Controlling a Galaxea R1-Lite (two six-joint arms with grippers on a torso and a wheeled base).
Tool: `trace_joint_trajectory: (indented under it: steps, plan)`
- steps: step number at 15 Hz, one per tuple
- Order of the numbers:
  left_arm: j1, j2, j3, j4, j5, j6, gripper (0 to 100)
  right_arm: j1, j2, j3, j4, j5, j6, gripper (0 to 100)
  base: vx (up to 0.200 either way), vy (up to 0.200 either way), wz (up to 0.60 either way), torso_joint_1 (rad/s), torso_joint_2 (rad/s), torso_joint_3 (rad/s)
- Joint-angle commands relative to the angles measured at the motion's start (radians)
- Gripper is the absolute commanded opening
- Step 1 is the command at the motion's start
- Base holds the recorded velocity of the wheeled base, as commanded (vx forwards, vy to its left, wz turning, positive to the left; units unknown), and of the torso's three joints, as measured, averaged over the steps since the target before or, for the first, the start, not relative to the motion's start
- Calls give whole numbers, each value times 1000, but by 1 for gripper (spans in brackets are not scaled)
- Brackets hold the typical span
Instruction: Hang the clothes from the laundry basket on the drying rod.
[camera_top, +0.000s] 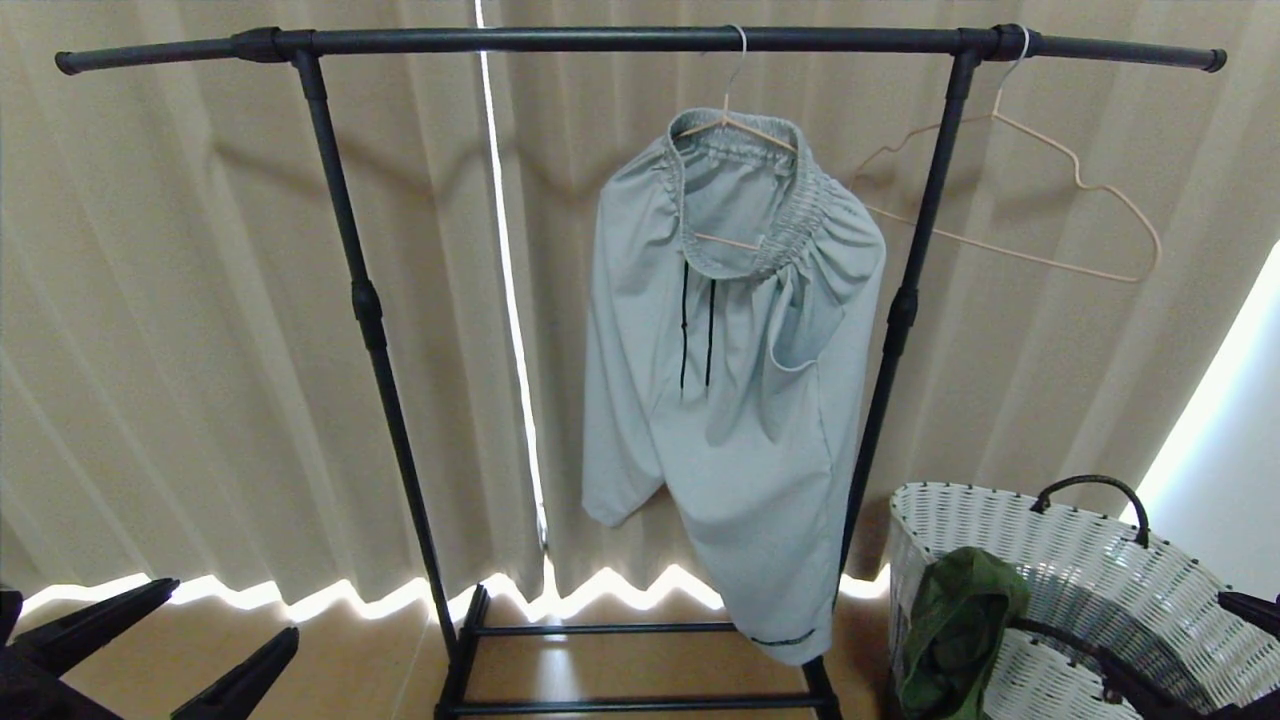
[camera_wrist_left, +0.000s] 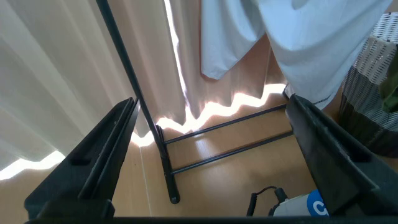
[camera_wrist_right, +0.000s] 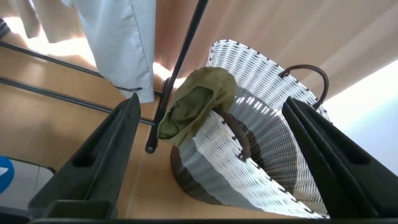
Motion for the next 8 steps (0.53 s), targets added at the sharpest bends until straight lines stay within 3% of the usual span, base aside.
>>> trace_joint_trajectory:
  steps: [1, 8]
  plan:
    - [0, -2, 0, 0, 0, 0, 100, 0, -9, 5, 0, -1, -3, 100, 0, 0, 0, 0, 0, 0]
    - [2, -6, 0, -2, 0, 0, 100, 0, -27, 12, 8, 1, -16, 100, 0, 0, 0, -49, 183, 119]
